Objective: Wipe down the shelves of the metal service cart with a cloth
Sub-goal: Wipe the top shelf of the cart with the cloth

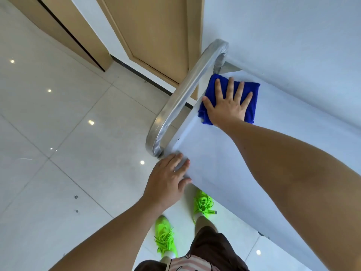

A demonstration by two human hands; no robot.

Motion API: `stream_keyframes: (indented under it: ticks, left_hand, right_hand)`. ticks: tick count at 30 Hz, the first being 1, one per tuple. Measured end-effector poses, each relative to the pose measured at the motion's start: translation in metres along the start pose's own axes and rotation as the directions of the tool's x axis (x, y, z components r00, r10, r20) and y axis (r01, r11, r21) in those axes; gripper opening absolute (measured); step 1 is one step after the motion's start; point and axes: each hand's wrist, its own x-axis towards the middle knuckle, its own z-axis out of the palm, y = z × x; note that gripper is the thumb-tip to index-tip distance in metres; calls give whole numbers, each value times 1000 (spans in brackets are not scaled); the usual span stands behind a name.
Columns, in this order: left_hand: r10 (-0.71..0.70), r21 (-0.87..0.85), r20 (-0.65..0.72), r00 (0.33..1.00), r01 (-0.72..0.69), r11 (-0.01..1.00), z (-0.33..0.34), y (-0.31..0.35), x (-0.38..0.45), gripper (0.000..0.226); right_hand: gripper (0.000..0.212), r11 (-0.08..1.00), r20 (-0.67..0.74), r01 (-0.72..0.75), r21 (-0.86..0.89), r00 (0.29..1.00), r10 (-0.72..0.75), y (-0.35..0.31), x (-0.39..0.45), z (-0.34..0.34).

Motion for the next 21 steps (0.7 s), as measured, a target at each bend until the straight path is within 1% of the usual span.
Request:
stream_keyframes:
  ticks: [4,5,6,8,9,11,12,13,14,15,16,17,18,21]
  left_hand:
    - [6,2,-8,1000,-6,1000,0,7,-3,53]
    - [-7,-29,15,1000,8,1000,2,9,-6,55]
    - [-28,-103,39,999,32,994,3,11,-10,57]
    - [-100,-288,73,992,117,950,0,13,-15,56]
    - [-139,-336,44,989,146,930,-4,11,-17,52]
    - [-247,-320,-39,968,222,921,-11,1,-23,42]
    - [-294,-310,-30,955,271,911,-14,-6,-29,41]
    - [-323,-308,41,946,319,896,-16,-13,-34,44]
    - [-332,-303,160,930,366,880,-15,-20,-41,49]
    - [-326,-280,301,896,410,868,-13,-26,-46,56]
    - [-315,-253,399,861,434,865,-12,-31,-50,62]
    - [-311,-242,445,840,447,861,-11,-34,-52,67]
    - [-315,-247,461,830,461,852,-11,-37,-53,70]
    - [-341,-266,464,817,496,827,-12,-39,-57,68]
  right_hand:
    - [77,998,24,55,23,998,-56,-23,-49,13]
    - [76,997,32,65,34,997,-66,-28,-61,17]
    - [76,996,42,75,43,996,-77,-33,-73,20]
    - [76,994,52,98,48,994,-100,-41,-95,26]
    - [75,993,54,108,49,992,-111,-44,-105,29]
    - [75,991,62,120,53,990,-123,-50,-121,33]
    - [74,991,68,122,55,990,-125,-53,-129,35]
    - [74,991,75,123,59,989,-127,-56,-136,36]
    - [74,990,79,125,64,988,-130,-59,-144,38]
    - [73,989,78,129,69,988,-134,-62,-153,40]
    - [73,988,71,135,72,988,-140,-64,-162,42]
    - [72,987,66,142,71,987,-146,-66,-172,45]
    - [72,987,65,147,66,986,-151,-67,-181,47]
    - [74,985,64,167,45,984,-169,-68,-203,54]
